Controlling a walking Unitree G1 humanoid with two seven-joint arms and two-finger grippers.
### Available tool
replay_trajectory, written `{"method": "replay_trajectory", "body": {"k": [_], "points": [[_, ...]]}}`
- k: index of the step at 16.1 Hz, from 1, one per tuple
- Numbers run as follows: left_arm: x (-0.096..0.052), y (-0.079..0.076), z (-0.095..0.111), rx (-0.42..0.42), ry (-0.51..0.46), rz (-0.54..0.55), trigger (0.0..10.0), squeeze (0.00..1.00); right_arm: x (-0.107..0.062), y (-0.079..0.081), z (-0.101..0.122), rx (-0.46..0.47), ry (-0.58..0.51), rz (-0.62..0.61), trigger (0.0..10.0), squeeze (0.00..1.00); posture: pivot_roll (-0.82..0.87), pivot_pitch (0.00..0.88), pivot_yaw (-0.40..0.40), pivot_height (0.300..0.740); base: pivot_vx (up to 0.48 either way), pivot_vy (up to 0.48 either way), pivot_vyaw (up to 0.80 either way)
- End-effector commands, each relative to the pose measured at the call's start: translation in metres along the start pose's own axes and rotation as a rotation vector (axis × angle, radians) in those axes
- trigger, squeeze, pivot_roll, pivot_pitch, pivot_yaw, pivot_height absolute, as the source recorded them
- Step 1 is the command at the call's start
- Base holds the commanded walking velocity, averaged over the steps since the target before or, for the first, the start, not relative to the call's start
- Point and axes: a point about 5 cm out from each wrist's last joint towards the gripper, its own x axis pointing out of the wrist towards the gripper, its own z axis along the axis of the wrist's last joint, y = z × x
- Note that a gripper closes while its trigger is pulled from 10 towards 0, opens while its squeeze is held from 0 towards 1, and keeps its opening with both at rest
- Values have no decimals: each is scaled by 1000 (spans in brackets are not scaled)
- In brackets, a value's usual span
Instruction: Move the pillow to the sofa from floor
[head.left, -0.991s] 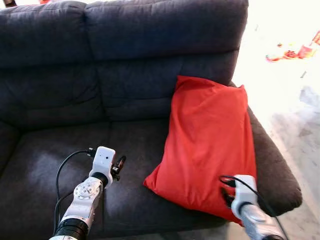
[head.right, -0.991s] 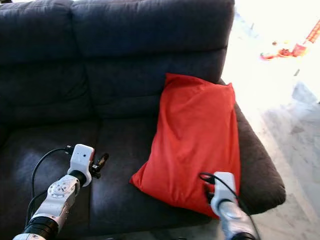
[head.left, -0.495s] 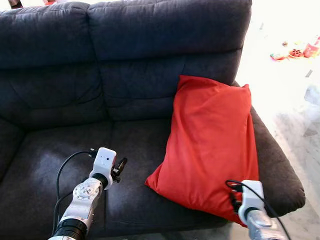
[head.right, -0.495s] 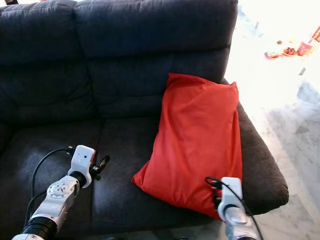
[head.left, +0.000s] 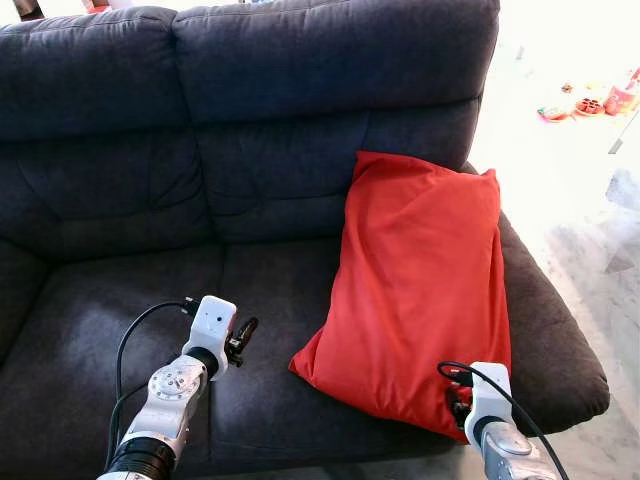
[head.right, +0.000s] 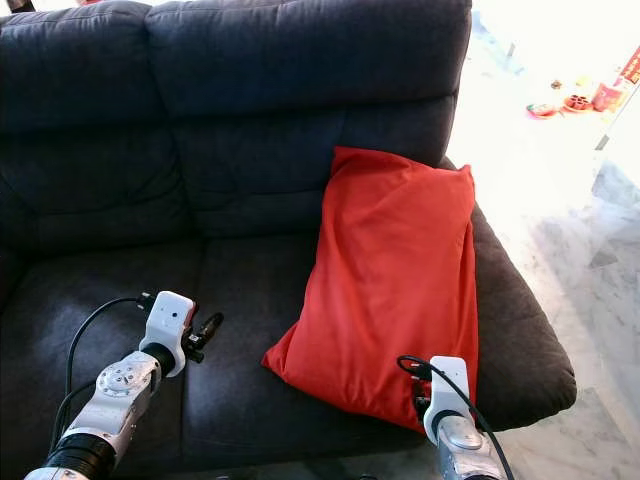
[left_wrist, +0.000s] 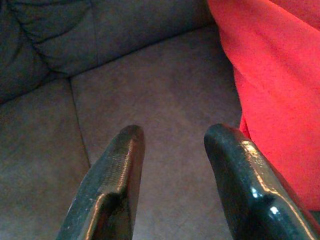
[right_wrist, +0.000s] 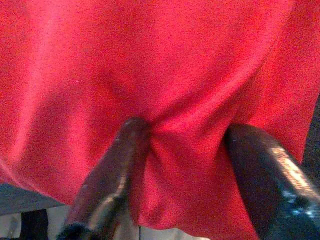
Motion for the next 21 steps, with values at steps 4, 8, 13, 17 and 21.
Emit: {"method": "replay_trajectory", "body": {"k": [4,8,13,17,21], "points": [[-1,2,-1,32,19,-8,10000,0,1,9,-1,-35,15,30,0,0,75,45,49,740,0,0,0],[-1,1,-1,37,17,-9,10000,0,1,9,1,-48,13,28,0,0,73,49,49,740,0,0,0],[-2,3,-1,38,20,2,10000,0,1,11,-1,-51,15,28,0,0,76,70,52,740,0,0,0],[0,5,0,36,20,15,10000,0,1,-1,6,-67,-6,-15,0,0,69,77,49,740,0,0,0],[1,3,0,29,15,29,10000,0,1,-30,20,-137,-28,-174,10000,0,64,80,42,740,0,0,0]]}}
